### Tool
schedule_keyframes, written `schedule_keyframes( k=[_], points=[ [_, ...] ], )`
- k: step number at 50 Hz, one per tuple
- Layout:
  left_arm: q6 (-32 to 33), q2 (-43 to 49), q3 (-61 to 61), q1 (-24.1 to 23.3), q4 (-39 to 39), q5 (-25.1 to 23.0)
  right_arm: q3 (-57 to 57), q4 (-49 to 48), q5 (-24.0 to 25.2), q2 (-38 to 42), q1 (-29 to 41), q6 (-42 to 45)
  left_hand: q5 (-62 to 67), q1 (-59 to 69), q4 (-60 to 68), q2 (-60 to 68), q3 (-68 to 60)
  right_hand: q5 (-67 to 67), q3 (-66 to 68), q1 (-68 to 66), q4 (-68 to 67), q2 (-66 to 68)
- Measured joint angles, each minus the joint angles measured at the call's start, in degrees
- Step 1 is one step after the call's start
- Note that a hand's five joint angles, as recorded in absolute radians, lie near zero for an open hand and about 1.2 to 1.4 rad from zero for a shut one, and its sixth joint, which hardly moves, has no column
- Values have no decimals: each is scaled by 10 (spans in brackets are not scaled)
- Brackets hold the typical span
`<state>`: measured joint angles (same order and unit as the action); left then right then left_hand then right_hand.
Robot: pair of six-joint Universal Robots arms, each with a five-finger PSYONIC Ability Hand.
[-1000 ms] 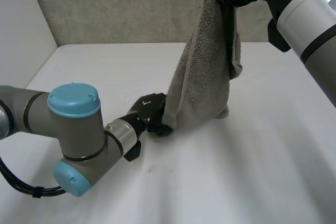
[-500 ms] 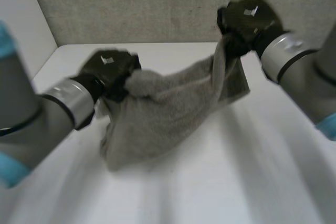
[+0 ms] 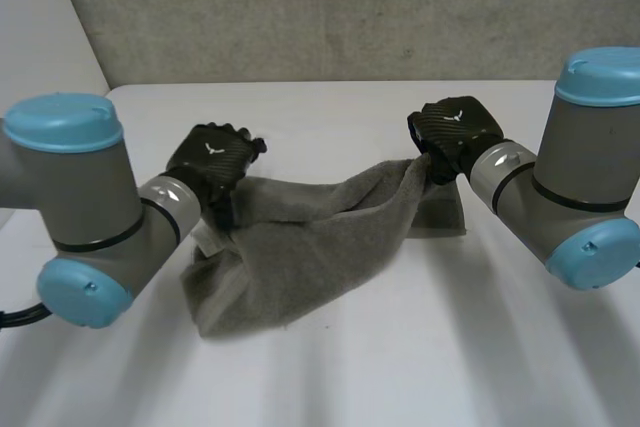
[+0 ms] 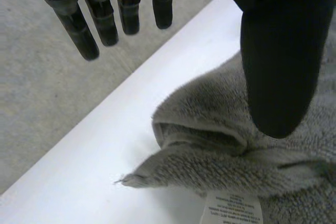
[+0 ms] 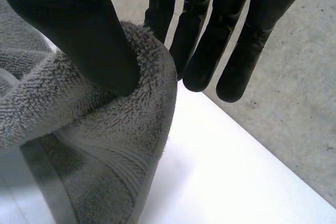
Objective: Fold the towel.
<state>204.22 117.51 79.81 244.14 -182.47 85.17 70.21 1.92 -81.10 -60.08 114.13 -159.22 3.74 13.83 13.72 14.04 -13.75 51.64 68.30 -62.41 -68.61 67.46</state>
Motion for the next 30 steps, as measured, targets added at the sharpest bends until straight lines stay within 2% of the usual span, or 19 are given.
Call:
schedule_keyframes(
  k=[6, 12, 30],
  points=[
    [-28, -35, 28, 12, 0, 1, 17, 0, 2, -9, -3, 0, 91, 92, 90, 88, -91, 0, 0, 0, 0, 0],
    [-36, -30, 37, 20, 0, 2, 24, 0, 3, -12, -6, 0, 119, 117, 119, 115, -118, 0, 0, 0, 0, 0],
    [-32, 50, 26, 35, -5, 18, 36, -3, 5, -6, -13, 4, 189, 192, 190, 189, -189, 0, 0, 0, 0, 0]
  ],
)
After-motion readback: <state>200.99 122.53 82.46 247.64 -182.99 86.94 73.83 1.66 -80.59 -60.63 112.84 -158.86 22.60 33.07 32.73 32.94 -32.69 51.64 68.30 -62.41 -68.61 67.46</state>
